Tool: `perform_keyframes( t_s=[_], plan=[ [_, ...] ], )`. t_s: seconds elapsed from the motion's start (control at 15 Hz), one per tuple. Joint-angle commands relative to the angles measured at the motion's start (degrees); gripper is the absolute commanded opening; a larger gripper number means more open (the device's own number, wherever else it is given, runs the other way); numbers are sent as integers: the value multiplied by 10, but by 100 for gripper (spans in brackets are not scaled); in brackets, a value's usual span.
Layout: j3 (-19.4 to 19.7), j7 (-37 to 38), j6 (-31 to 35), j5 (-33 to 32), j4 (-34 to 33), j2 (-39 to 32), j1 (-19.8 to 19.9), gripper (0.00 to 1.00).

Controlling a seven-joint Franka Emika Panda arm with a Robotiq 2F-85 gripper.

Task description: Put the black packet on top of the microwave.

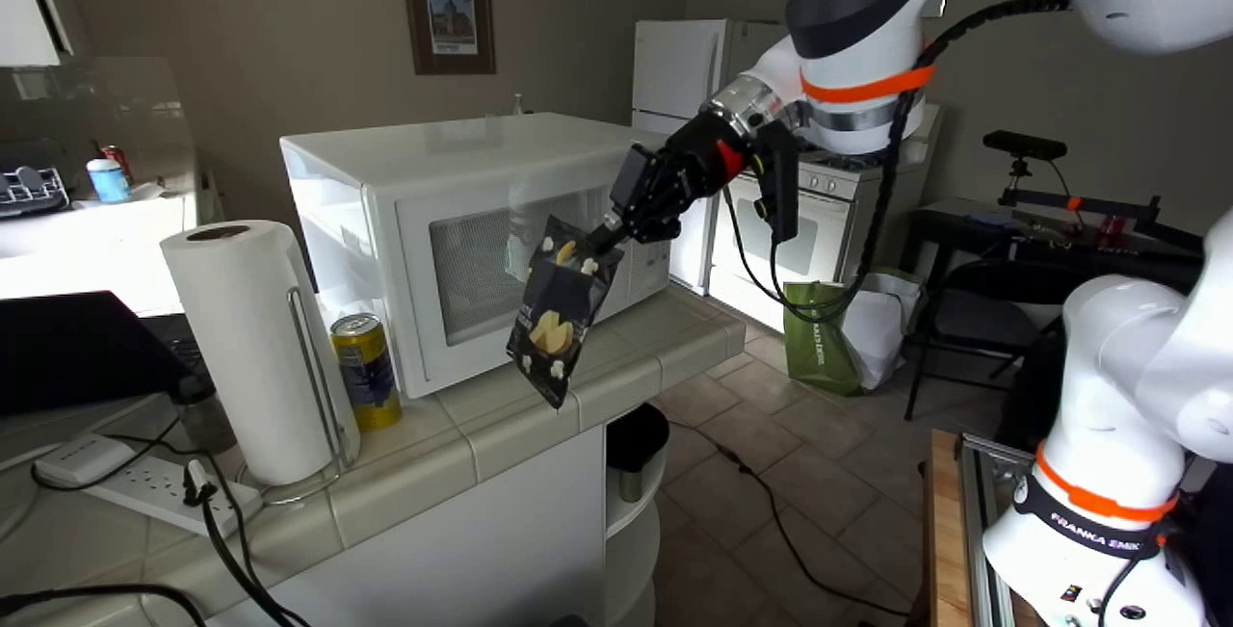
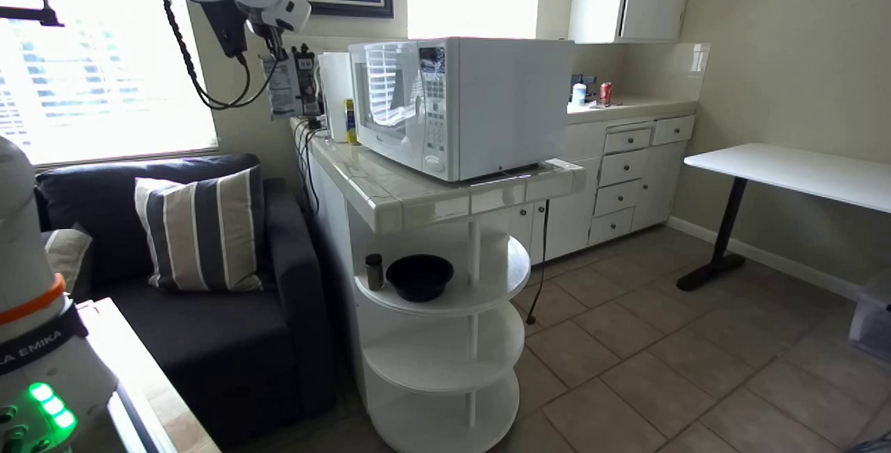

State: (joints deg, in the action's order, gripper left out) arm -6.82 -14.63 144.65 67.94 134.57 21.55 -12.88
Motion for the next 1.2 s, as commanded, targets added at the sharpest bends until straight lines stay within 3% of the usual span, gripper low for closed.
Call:
perform_keyframes(
  t_s=[0.0,0.4,0.67,0.93,1.0,1.13],
  plan=[
    [-8,36,-22,-53,8,76,23,0],
    [-3,101,-38,-203,-90,88,62,0],
    [34,138,-110,-309,-199,43,83,0],
    [90,136,-219,-335,-321,-26,81,0],
    [75,123,-166,-321,-254,21,78,1],
    [90,122,-200,-320,-297,-8,83,1]
  ],
)
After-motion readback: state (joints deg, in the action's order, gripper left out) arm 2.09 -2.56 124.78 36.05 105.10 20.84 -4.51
